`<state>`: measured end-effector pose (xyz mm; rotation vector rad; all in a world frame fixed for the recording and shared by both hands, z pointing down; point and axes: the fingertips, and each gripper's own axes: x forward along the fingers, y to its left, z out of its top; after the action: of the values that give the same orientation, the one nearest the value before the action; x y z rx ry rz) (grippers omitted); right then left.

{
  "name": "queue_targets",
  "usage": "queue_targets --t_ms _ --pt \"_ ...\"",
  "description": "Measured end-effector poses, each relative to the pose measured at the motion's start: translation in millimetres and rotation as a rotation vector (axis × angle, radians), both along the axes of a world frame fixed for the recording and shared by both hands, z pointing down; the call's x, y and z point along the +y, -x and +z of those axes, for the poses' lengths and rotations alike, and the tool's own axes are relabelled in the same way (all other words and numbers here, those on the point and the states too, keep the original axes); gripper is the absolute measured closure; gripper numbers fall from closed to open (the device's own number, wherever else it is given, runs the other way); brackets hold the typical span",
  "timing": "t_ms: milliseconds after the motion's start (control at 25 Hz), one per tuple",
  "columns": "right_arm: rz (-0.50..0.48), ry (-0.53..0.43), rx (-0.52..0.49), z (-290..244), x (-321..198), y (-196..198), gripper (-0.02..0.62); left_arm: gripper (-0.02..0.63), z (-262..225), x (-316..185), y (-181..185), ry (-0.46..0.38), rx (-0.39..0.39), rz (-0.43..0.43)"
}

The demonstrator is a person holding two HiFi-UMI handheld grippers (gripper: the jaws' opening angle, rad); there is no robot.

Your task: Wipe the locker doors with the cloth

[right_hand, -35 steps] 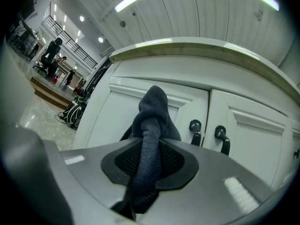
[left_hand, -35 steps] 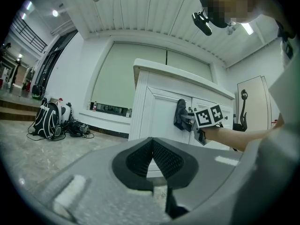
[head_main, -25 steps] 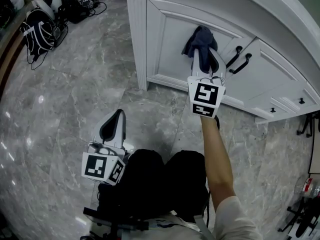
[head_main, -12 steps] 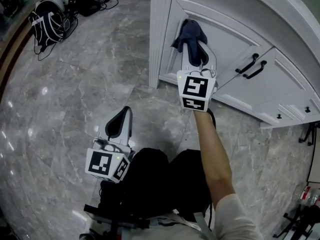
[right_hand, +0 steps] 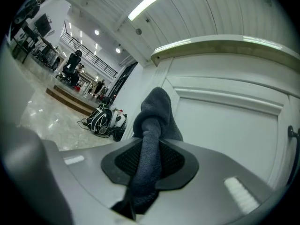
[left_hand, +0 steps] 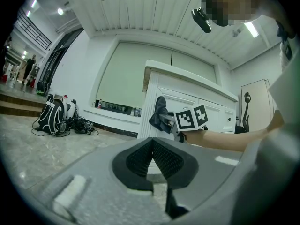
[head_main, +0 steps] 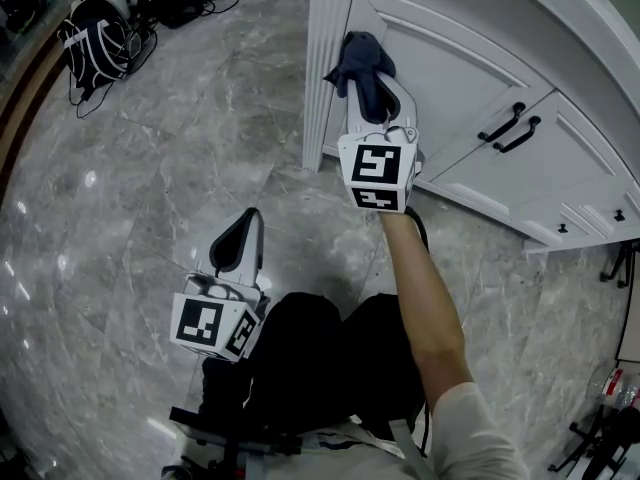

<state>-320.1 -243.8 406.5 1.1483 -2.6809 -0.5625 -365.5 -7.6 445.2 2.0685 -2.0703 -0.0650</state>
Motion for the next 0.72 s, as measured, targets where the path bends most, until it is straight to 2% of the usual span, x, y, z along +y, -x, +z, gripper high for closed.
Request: queue_targets --t_ms 160,400,720 --pt "-0.008 0.033 0.034 25 1 7 0.511 0.604 1 2 1 0.005 0.0 -0.002" --pt "0.009 0.086 0.056 52 -3 -6 0.511 0.604 1 1 1 0.01 -0.008 -0.003" --pt "0.047 0.068 0.079 56 -11 -39 0.512 0.604 3 -3 -7 0.015 -0.011 0.003"
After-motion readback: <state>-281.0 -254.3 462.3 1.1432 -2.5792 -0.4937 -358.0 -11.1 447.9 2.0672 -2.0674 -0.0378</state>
